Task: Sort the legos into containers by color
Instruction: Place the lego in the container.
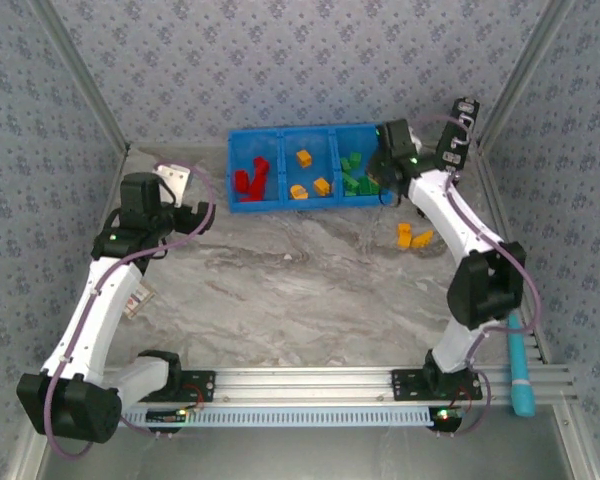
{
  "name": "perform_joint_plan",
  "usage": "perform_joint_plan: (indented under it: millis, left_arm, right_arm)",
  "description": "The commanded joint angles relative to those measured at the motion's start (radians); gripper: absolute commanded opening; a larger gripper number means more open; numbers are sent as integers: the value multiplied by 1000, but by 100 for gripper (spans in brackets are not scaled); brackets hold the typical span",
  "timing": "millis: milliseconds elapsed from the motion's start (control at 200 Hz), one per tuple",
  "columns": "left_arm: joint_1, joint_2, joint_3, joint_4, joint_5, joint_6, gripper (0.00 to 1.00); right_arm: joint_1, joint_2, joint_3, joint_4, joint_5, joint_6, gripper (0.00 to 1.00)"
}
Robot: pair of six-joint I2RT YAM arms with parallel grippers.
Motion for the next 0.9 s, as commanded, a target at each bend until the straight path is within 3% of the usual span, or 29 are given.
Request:
perform_joint_plan:
  millis: [0,180,320,475,685,780,895]
  left_arm:
    - [4,-30,30,23,17,1,100]
    - [4,-52,38,15,49,-21,100]
    - [4,-65,32,16,86,-26,100]
    - [2,-58,30,31,121,-40,100]
    - [1,-59,32,29,117,-39,100]
    - [1,-58,41,16,135,-28,100]
    - [1,-68,60,0,140,-15,100]
  right_arm:
    - [58,91,125,180,50,-345,24]
    - [98,288,331,331,-94,-502,26]
    - [120,503,615,189,-164,-617,26]
    - [133,653,743,157,-135,-679,27]
    - [147,739,796,100,-140,-730,32]
    - [162,734,780,60,-135,-781,45]
    - [170,667,709,68,-133,-818,52]
